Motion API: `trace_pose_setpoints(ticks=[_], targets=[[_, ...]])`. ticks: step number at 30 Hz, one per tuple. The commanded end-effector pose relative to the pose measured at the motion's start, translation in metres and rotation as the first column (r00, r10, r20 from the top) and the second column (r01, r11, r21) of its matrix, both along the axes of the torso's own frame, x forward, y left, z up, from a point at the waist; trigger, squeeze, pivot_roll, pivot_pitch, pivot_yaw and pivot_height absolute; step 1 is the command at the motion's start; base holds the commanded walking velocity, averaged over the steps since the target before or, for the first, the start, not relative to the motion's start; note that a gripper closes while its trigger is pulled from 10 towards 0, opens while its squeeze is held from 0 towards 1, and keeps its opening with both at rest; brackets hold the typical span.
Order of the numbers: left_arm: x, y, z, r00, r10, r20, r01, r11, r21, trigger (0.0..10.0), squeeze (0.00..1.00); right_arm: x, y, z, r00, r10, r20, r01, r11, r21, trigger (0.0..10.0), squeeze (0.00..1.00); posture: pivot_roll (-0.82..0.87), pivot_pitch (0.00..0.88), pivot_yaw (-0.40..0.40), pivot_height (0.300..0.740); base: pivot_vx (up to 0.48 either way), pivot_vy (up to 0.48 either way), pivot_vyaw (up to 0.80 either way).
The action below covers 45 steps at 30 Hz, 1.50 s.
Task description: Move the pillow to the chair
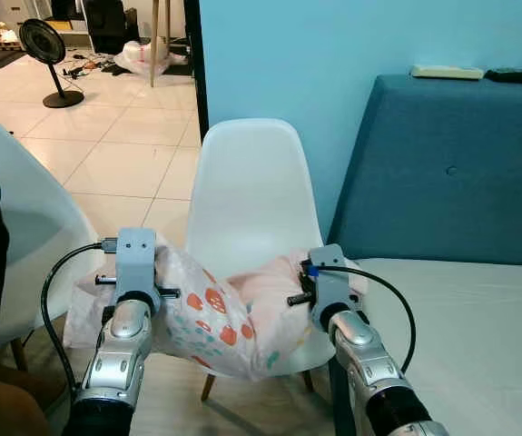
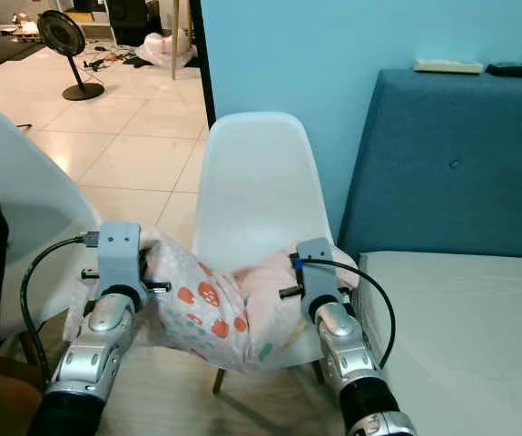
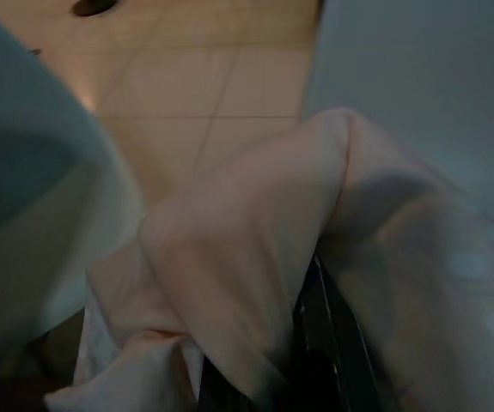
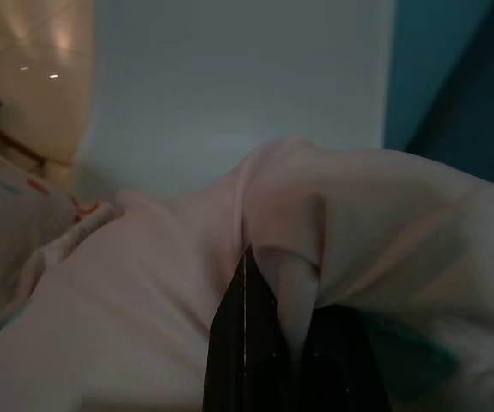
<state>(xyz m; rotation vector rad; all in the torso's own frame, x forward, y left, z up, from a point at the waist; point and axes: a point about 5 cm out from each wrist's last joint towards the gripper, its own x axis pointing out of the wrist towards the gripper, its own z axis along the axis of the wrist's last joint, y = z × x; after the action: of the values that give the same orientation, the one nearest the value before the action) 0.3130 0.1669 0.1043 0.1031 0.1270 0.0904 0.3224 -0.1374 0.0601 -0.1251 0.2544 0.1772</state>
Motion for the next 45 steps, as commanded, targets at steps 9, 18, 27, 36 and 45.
trace_pose_setpoints(ticks=[9,18,27,36,45], targets=[[0.006,-0.019,0.014,0.991,-0.116,0.072,0.120,0.991,-0.053,10.0,0.00,0.008,-0.005,0.021,0.988,-0.082,0.134,0.075,0.996,0.053,10.0,0.00,0.02,0.072,0.008,0.740,0.000,0.000,0.00],[0.008,-0.022,0.017,0.983,-0.159,0.093,0.170,0.979,-0.115,10.0,0.00,0.012,-0.015,0.038,0.960,-0.158,0.233,0.147,0.987,0.064,10.0,0.00,0.01,0.074,0.013,0.740,0.221,0.000,0.00],[0.009,-0.023,0.018,0.981,-0.166,0.096,0.177,0.977,-0.116,10.0,0.00,0.012,-0.016,0.036,0.960,-0.163,0.228,0.153,0.986,0.062,10.0,0.00,0.01,0.073,0.014,0.740,0.446,0.000,0.00],[0.009,-0.024,0.016,0.980,-0.179,0.087,0.186,0.979,-0.080,10.0,0.00,0.009,-0.015,0.034,0.959,-0.172,0.226,0.161,0.985,0.068,10.0,0.00,0.01,0.058,0.018,0.740,0.353,0.000,0.00],[0.009,-0.029,0.013,0.975,-0.211,0.074,0.214,0.976,-0.044,10.0,0.00,0.008,-0.018,0.032,0.956,-0.185,0.228,0.173,0.982,0.070,10.0,0.00,0.01,0.051,0.020,0.740,0.000,0.000,0.00]])
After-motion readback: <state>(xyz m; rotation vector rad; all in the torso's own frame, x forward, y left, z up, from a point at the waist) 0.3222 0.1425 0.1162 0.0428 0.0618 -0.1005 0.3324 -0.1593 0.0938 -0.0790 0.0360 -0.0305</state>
